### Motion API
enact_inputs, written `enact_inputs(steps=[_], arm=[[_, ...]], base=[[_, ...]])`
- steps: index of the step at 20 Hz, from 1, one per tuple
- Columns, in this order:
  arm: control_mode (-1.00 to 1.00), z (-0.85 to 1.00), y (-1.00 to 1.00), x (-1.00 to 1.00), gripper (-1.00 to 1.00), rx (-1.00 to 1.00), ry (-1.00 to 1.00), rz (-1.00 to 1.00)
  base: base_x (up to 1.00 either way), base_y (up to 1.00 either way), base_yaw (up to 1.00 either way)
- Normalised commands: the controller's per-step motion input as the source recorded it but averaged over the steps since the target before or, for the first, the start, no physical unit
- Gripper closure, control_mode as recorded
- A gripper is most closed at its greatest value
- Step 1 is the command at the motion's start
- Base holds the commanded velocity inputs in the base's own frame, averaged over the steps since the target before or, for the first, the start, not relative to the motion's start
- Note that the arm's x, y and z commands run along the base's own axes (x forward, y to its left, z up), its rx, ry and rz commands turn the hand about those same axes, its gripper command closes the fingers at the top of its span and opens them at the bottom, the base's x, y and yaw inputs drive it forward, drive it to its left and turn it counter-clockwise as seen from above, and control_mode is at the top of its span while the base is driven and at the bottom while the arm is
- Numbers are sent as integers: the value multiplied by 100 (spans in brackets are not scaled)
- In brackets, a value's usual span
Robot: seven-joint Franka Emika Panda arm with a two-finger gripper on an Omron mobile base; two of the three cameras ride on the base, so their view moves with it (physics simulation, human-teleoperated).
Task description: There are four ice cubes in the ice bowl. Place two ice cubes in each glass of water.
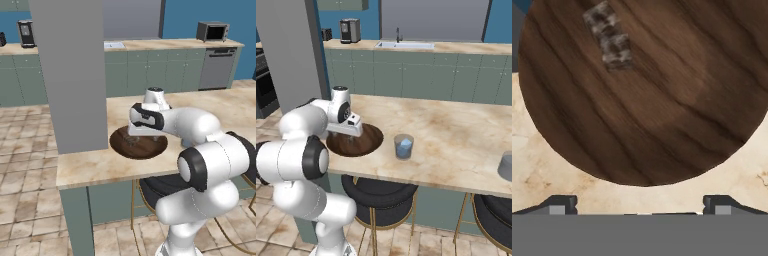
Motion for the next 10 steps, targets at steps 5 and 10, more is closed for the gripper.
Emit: enact_inputs(steps=[5, 10], arm=[[-100, 0, 0, 15, -100, 0, 0, 0], [-100, 0, 1, 31, -100, 0, 0, 0]], base=[[0, 0, 0], [0, 0, 0]])
